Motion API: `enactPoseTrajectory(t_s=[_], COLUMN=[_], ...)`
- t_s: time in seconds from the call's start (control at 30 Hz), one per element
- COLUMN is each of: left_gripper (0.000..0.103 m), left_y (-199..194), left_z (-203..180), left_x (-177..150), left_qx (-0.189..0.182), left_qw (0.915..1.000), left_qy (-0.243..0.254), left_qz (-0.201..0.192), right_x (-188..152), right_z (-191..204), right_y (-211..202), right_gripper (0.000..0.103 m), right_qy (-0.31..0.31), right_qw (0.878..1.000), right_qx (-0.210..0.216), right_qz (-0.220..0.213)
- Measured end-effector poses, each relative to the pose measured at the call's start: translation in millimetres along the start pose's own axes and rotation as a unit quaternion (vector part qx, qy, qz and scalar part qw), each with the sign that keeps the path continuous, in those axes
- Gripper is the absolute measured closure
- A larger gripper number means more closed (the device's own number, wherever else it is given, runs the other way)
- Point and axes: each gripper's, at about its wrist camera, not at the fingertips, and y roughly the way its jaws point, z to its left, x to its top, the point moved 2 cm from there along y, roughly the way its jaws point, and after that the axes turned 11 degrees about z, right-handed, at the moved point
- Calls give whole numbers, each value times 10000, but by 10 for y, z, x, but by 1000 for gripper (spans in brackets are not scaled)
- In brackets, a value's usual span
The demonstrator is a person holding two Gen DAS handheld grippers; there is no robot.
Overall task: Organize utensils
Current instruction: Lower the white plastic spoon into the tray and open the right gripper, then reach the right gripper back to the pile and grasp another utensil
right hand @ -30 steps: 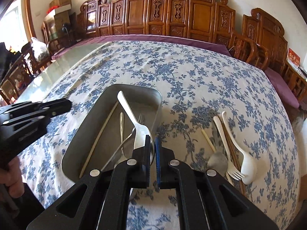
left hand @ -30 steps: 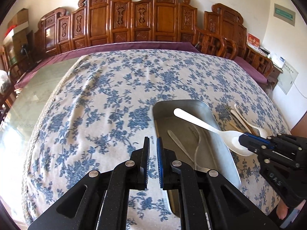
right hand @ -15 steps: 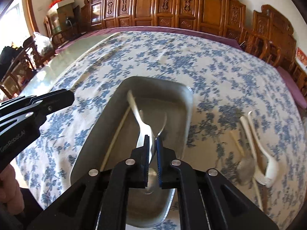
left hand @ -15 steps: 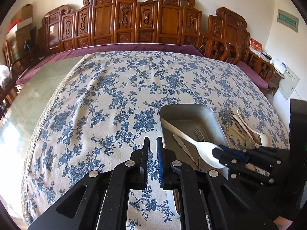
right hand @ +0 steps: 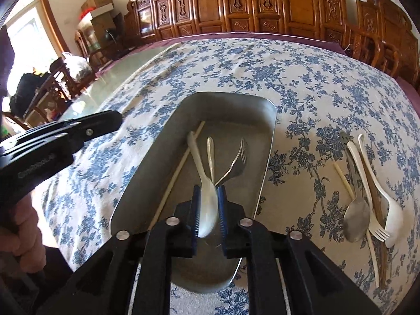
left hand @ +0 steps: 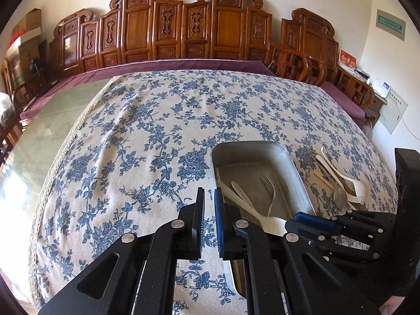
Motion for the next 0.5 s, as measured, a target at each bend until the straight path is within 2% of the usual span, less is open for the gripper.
enactPoseTrajectory(t_s=[0.13, 0.3, 0.5], left_gripper=[97, 97, 96], left_y=[16, 44, 73], left_z=[-64, -151, -404], left_x=[-7, -26, -47], left_qx=[-5, -54, -195], left_qw=[10000, 9999, 9992], left_qy=[70, 135, 335], left_qz=[14, 54, 106], right_x=[-25, -70, -194], right_z=[-21, -163, -648], right_y=[-102, -353, -646], right_gripper=[81, 81, 81], right_qy=[-32, -56, -33], right_qw=[9999, 9994, 9967], right_qx=[109, 37, -576], right_qz=[-76, -340, -570])
